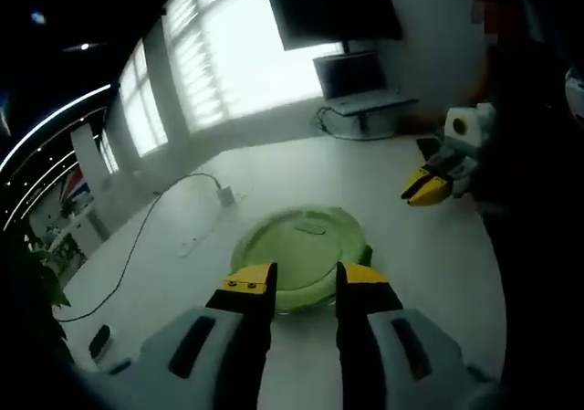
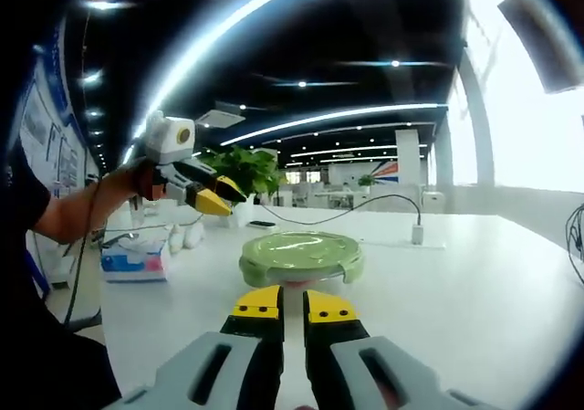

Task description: Open container latches remove lid place lid upside down on tabletop take tomato from container place on tabletop

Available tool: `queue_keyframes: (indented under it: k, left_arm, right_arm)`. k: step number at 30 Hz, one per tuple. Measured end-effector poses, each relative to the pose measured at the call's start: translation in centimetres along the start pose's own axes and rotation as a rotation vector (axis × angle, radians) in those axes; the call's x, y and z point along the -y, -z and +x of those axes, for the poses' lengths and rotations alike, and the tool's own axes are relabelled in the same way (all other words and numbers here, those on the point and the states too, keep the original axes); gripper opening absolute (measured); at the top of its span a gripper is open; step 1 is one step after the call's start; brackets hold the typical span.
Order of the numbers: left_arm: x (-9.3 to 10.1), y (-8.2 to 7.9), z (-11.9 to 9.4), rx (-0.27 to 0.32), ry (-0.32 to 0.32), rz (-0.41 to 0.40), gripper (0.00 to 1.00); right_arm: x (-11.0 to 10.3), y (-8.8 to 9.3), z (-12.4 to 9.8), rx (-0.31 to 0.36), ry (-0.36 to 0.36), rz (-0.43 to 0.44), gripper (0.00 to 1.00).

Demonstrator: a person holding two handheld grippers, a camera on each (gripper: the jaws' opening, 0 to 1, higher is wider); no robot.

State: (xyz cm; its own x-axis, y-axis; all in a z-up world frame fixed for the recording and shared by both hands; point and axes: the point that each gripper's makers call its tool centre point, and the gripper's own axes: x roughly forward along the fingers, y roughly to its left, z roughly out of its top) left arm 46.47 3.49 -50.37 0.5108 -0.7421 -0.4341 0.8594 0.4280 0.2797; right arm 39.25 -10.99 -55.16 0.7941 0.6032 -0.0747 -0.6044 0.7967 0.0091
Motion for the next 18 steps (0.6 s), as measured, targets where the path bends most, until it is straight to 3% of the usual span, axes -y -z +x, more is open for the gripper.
queue_keyframes:
  k: [5,7,11,18]
  left_arm:
    - [-0.8,0.8,1.9,-0.073,0.022,0.031,0.24]
    - [-0.7,1.1,2.7,-0.104,0.062,0.07,0.26]
    - [-0.8,0.4,4.8,-0.101,0.113,0.097,0.32]
    - [-0.1,2.0,6.7,-0.209,0.23,0.104,0.35]
  right_arm:
    - [0.9,-0.1,-0.2,0.007,0.016,0.017,0.04]
    - [1.1,-0.1,-0.2,0.012,0.021,0.025,0.04]
    - [1.4,0.3,0.0,0.008,0.026,0.039,0.04]
    - [2.0,0.2,-0.3,0.008,0.035,0.035,0.04]
